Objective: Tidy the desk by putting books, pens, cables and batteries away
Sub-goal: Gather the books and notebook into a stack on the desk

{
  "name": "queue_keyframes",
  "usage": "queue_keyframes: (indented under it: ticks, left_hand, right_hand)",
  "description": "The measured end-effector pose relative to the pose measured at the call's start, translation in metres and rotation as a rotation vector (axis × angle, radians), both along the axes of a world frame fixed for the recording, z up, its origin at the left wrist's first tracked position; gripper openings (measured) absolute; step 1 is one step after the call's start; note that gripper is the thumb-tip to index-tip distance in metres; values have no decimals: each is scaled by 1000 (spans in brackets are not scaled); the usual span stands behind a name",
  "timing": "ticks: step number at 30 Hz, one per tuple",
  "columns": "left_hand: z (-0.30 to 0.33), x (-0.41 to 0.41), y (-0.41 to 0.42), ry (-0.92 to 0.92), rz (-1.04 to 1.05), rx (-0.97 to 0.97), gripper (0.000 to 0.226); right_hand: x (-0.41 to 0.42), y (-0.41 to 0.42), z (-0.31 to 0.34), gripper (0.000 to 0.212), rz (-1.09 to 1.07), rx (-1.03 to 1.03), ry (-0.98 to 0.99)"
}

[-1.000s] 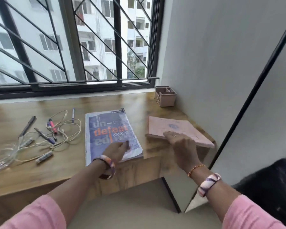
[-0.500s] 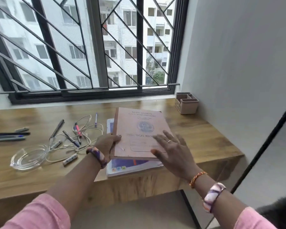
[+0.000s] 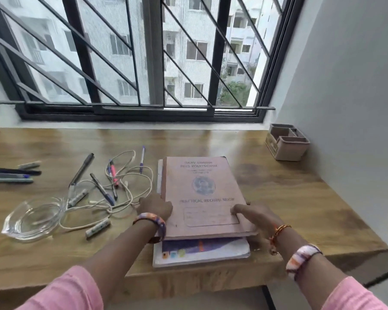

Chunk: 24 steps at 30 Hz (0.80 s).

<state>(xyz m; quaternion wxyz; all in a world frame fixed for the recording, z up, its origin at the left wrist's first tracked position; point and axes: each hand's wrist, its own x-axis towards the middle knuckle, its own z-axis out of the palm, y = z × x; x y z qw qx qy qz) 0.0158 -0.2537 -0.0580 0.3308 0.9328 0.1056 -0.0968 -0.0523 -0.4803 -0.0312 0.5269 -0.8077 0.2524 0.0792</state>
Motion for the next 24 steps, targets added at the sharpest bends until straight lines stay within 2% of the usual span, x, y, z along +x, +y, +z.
queue_keyframes:
  ticks: [2,5,8,13,17,24]
  left_hand:
    - [-2,8,-5,-5,20,32,32]
    - [-6,12,-15,-59,29,66,32]
    - [-7,17,-27,-108,7,-27,31]
    - [-4,28,-40,-174,-77,-154,27]
    - [-11,29,-37,-200,-32,-277,25]
    - [-16,19,-36,-236,-23,-321,19]
  right_hand:
    - [8,-1,2,2,15,-3,9]
    - [18,-7,0,12,-8,-13,18]
    - [22,-21,-2,9,-72,3,-24]
    - [18,-47,-20,29,-219,276,-130]
    - [18,-55,-33,27,-235,385,-205]
    - [20,-58,-39,29,-247,520,-242]
